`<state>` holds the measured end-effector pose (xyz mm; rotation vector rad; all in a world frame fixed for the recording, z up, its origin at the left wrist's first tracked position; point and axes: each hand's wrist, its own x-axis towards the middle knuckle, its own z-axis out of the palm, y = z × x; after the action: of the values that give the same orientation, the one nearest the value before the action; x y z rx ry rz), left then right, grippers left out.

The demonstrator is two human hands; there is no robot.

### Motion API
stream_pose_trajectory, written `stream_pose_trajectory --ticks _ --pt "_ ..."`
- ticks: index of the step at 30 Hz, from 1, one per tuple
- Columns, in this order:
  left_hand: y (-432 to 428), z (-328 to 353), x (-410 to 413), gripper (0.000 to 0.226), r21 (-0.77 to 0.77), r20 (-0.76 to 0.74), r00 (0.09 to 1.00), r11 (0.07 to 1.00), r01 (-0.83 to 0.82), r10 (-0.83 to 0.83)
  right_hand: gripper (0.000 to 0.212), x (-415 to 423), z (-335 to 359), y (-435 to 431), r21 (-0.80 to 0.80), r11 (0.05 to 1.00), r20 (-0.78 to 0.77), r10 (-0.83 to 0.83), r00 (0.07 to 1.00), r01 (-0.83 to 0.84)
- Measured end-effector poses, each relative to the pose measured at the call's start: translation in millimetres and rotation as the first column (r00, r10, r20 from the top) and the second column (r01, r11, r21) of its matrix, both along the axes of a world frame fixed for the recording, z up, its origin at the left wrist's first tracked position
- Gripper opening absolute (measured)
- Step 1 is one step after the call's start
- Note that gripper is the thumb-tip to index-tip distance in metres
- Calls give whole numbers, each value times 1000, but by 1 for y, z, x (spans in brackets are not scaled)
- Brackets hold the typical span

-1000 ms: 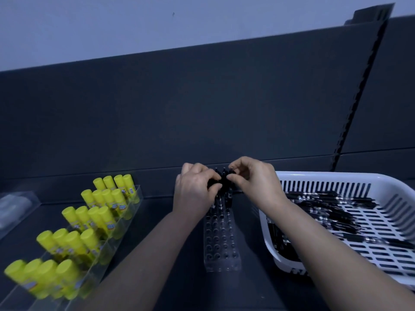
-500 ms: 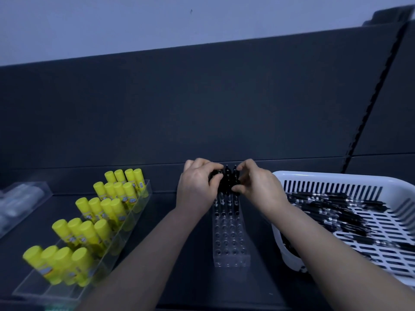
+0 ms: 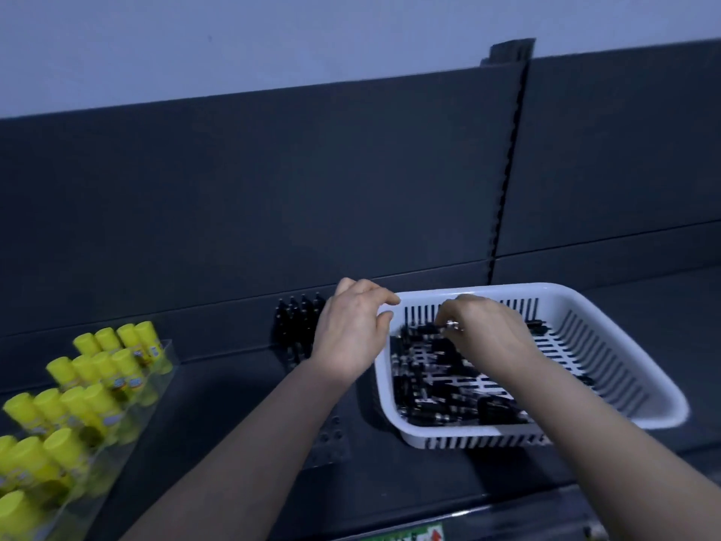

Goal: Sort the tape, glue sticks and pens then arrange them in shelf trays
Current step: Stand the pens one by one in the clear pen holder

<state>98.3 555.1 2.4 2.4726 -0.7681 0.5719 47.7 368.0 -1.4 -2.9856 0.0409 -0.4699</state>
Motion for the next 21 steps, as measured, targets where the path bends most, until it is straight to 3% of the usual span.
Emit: stream_pose_trajectory --ticks 5,10,13,18,21 --pt "-61 -6 -5 18 224 -193 976 964 143 -100 20 -32 -8 -65 9 992 -65 -129 990 130" --pt "-112 -21 -14 13 335 -357 922 900 279 -152 26 -53 -19 -105 29 975 -106 -218 970 222" --pt "-137 -32 -13 15 431 -355 924 853 295 -140 27 -61 -24 -116 47 973 -120 -217 969 224" --pt "-158 -41 -6 21 677 -217 976 718 159 -12 27 -58 -32 -125 56 974 -193 -205 960 219" --pt "-157 -45 -2 20 711 -256 965 688 146 60 28 -52 -34 -127 36 974 -259 -207 943 224"
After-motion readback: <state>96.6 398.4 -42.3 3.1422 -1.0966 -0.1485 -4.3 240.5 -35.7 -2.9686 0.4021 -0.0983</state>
